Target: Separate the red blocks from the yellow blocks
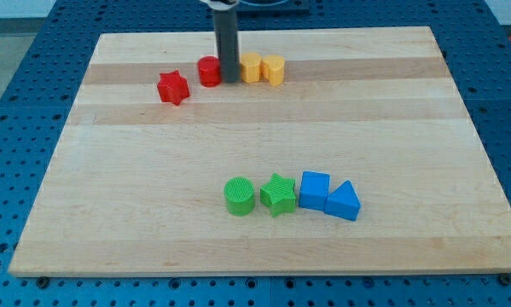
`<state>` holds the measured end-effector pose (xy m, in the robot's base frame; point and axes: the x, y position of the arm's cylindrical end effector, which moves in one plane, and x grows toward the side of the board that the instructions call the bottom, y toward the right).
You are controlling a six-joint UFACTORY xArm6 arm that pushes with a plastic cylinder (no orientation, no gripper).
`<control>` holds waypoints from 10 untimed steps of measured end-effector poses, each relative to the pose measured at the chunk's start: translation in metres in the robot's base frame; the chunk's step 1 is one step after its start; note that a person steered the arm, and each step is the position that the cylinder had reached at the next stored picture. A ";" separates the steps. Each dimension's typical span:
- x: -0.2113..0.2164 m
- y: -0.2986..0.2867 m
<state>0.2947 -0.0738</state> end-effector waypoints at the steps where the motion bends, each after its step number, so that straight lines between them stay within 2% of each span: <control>1: -0.008 -0.049; 2: -0.009 -0.056; 3: -0.040 -0.023; 4: -0.074 -0.052; 5: -0.072 -0.117; 6: -0.060 -0.131; 10: -0.021 -0.080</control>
<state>0.2739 -0.1541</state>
